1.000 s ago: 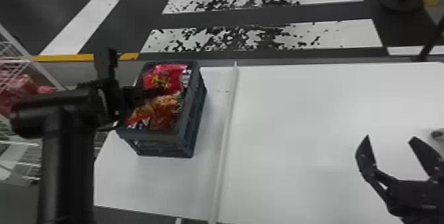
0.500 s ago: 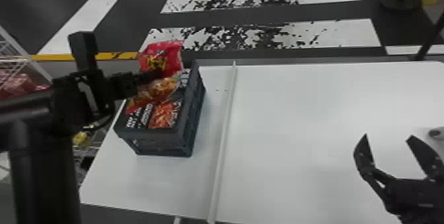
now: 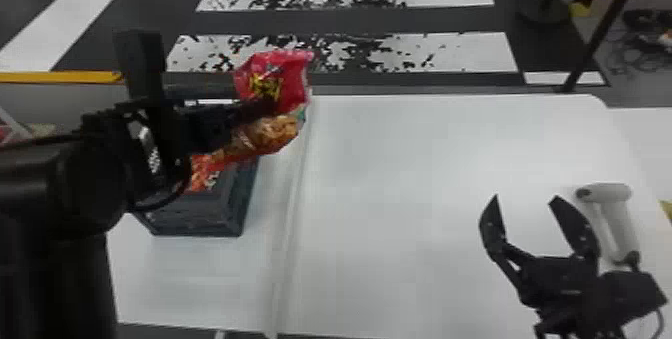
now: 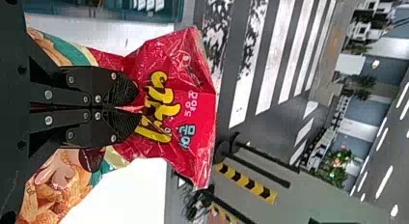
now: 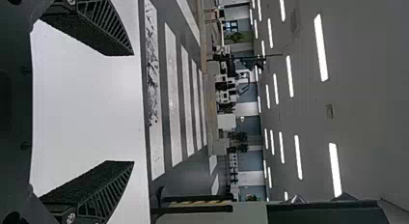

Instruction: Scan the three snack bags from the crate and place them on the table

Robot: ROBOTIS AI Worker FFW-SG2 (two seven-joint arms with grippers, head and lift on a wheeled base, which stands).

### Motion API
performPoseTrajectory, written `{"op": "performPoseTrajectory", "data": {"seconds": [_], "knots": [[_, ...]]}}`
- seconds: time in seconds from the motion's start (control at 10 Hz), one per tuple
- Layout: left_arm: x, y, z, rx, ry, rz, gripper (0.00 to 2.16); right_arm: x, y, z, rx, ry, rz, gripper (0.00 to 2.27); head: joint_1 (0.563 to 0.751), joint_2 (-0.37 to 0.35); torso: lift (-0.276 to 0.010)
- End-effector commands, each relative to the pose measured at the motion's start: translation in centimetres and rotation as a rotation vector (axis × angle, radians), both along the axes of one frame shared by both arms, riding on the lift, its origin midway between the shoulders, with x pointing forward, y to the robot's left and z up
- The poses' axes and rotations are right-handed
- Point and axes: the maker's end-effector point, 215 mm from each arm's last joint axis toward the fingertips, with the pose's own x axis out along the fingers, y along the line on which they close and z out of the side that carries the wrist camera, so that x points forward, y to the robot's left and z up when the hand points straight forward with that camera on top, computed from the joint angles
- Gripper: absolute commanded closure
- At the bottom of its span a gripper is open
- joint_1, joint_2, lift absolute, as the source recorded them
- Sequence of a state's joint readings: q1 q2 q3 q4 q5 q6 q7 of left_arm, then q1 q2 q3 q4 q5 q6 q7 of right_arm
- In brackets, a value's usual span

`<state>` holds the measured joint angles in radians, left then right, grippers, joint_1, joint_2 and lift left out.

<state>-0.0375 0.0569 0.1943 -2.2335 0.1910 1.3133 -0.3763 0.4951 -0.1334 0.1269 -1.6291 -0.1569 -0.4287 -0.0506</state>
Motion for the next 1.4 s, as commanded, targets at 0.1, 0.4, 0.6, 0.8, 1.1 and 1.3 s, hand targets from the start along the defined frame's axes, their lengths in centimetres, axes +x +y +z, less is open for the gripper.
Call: {"op": "performPoseTrajectory", "data": {"seconds": [0.1,0.4,0.6,0.8,1.1,1.3], "knots": [[-1.4,-10.0,-3.0,-0.002,0.066,-0.129,2.14,-0.3,-0.5,0.3,-0.001,-0.005,-0.008,0.08,0.695,-0.035,-0.062],[-4.6,-17.6,-9.2,0.092,0.155,-0.214,2.14,-0.3,-0.9,0.2,-0.002,-0.003,-0.018,0.08,0.695,-0.166,-0.062],[-5.8,-21.7,-12.1,0.124,0.13,-0.229,2.14,-0.3,-1.0,0.3,-0.002,-0.005,-0.021,0.08,0.695,-0.237,-0.062],[-6.4,-24.8,-14.5,0.138,0.099,-0.231,2.14,-0.3,-1.3,0.1,-0.001,0.0,-0.028,0.09,0.695,-0.284,-0.062],[-6.8,-25.8,-17.0,0.103,0.093,-0.209,0.0,-0.2,-2.0,0.2,0.002,0.0,-0.043,0.09,0.695,-0.339,-0.062],[-6.9,-25.5,-16.6,0.086,0.078,-0.188,0.03,-0.2,-2.1,0.1,0.007,0.003,-0.046,0.09,0.695,-0.35,-0.062]]}}
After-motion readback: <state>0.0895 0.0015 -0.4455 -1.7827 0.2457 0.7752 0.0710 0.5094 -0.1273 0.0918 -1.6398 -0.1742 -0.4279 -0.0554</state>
